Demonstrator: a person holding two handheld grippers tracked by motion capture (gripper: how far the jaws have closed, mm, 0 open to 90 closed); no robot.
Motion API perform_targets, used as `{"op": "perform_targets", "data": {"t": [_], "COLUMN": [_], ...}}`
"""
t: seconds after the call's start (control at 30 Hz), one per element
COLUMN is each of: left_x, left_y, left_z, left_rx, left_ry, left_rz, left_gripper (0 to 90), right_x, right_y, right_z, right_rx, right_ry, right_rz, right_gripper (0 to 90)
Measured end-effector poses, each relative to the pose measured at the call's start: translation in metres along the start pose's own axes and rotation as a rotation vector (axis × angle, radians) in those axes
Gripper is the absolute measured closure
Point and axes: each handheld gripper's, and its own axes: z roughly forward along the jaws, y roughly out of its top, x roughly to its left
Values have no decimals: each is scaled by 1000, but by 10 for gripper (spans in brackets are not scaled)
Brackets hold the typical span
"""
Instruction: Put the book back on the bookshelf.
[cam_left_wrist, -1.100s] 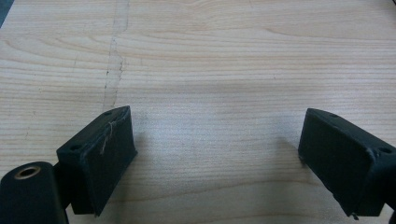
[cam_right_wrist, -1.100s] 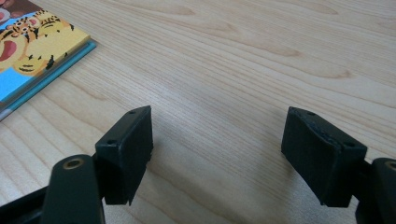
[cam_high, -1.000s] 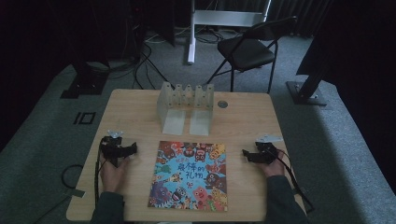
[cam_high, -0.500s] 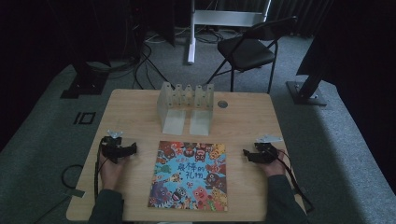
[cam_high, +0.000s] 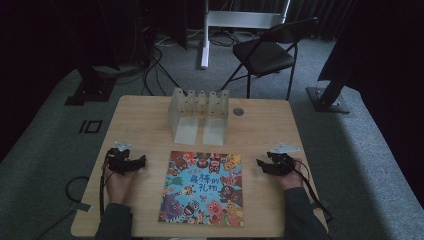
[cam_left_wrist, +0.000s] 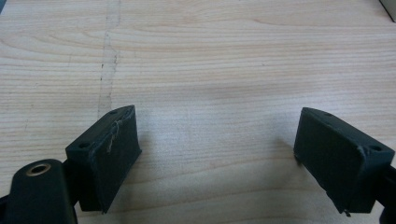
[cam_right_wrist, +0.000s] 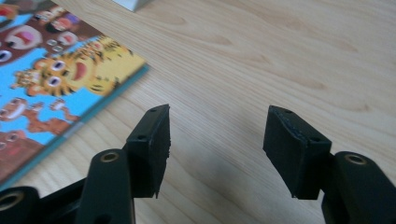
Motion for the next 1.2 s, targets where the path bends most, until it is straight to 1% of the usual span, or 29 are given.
{"op": "perform_targets", "data": {"t": [0.1, 0.23, 0.4, 0.47, 0.63, 0.67, 0.7, 0.73, 0.8, 0.83, 0.87, 0.93, 0.97, 1.0, 1.13, 1.2], "left_x": [-1, -4, -4, -4, -7, -8, -9, -9, -10, -13, -13, -18, -20, -22, -34, -40], "left_y": [-1, 0, -1, -1, -2, -2, -3, -3, -3, -2, -2, -2, -2, -2, -4, -5], "left_z": [-1, -3, -4, -5, -9, -9, -10, -10, -12, -16, -16, -22, -25, -28, -37, -40], "left_rx": [3, 22, 18, 22, 16, 15, 8, 8, 0, -17, -17, -38, -49, -57, -88, -95], "left_ry": [1, 4, -2, -10, -29, -38, -51, -51, -77, -93, -93, -114, -123, -132, -139, -142], "left_rz": [-2, -3, 3, 11, 30, 38, 41, 41, 38, 49, 49, 59, 68, 81, 129, 152], "left_gripper": [141, 145, 150, 172, 304, 304, 317, 319, 319, 319, 319, 319, 318, 317, 316, 315], "right_x": [4, 10, 16, 19, 24, 25, 27, 28, 29, 30, 31, 32, 33, 35, 40, 41], "right_y": [5, 13, 25, 29, 35, 36, 38, 39, 40, 40, 41, 42, 43, 44, 47, 48], "right_z": [-1, 1, 6, 9, 15, 17, 20, 21, 24, 26, 27, 28, 30, 32, 36, 37], "right_rx": [-3, -8, 4, 9, 23, 22, 15, 15, 20, 20, 21, 21, 22, 29, 34, 36], "right_ry": [16, 35, 53, 59, 74, 81, 102, 111, 119, 124, 130, 135, 139, 152, 164, 167], "right_rz": [-19, -38, -67, -80, -94, -93, -97, -94, -95, -96, -99, -100, -105, -109, -120, -123], "right_gripper": [388, 363, 333, 323, 301, 300, 292, 286, 284, 278, 275, 275, 272, 256, 239, 236]}}
